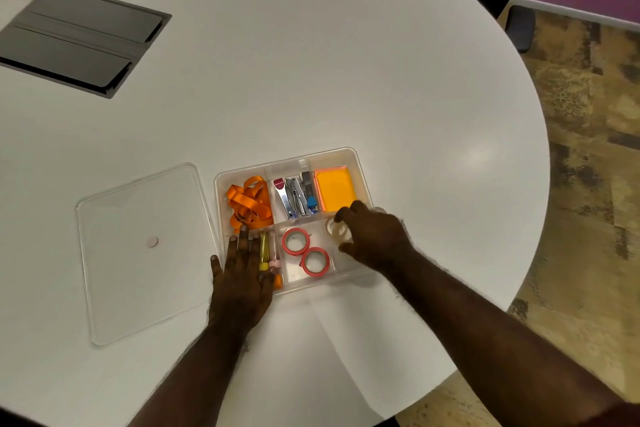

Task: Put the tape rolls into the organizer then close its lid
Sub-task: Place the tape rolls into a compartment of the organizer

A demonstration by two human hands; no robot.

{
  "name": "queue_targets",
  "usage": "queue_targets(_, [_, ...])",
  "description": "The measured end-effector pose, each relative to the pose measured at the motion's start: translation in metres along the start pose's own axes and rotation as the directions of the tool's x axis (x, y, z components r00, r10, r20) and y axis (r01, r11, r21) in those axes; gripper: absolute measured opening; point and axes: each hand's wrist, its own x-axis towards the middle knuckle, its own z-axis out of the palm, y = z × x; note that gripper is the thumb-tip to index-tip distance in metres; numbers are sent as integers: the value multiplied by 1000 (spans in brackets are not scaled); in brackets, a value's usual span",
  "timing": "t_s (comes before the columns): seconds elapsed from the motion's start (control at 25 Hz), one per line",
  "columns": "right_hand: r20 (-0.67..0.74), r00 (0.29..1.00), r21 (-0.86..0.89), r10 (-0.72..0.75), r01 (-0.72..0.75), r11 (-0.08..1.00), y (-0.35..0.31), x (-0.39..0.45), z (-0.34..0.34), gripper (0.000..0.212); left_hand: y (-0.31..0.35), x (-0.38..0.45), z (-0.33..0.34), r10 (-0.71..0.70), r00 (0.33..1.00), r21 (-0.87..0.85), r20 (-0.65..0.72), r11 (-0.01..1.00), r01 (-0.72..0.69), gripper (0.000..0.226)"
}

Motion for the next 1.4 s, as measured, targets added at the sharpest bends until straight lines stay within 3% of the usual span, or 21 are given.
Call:
queue_targets(0.12, [69,997,2,25,-25,1000,-9,-3,14,51,-2,1,3,-12,1000,-1,-6,1000,12,87])
queue_targets(0.24, [-167,985,97,33,-17,995,8,1,7,26,-1,0,4,-9,1000,6,5,1000,8,81])
queue_targets(0.32, [-323,927,178,192,-140,974,35,7,-1,22,-2,1,4,-19,1000,11,11,1000,19,77])
queue_targets(0.36, [-317,907,194,278,-225,955,50,10,-4,25,-2,1,5,-18,1000,13,9,1000,18,76])
queue_targets(0.44, [-141,926,143,350,-331,933,75,15,1,30,-2,1,4,-10,1000,14,5,1000,10,76])
queue_targets(0.52, [128,952,105,279,-293,950,86,17,12,42,-2,0,3,-8,1000,10,8,1000,8,79])
queue_targets(0.6, [248,945,97,212,-242,966,88,17,22,58,-2,0,3,-10,1000,14,9,1000,10,79])
queue_targets(0.76, [34,977,-31,209,-208,978,81,13,39,47,-2,1,5,-29,999,24,17,999,29,77])
queue_targets(0.84, [11,974,-18,228,-228,974,81,10,40,43,-2,1,5,-29,999,27,12,999,29,80])
queue_targets(1.0, [-40,932,214,361,-345,914,88,10,18,55,-1,1,3,-23,1000,2,0,1000,23,86])
queue_targets(1.12, [-131,956,378,264,-198,904,72,9,-5,61,1,0,2,-17,1000,-12,2,1000,17,85])
queue_targets(1.24, [-76,994,170,77,-64,983,45,-2,-11,58,-1,1,3,-24,1000,2,-2,1000,24,85])
queue_targets(1.32, [-24,998,-51,53,-55,997,31,-9,-6,52,-1,1,4,-31,1000,7,1,1000,31,85])
queue_targets(1.4, [10,998,-160,63,-61,985,19,-10,1,46,-1,1,5,-32,999,15,1,999,32,82])
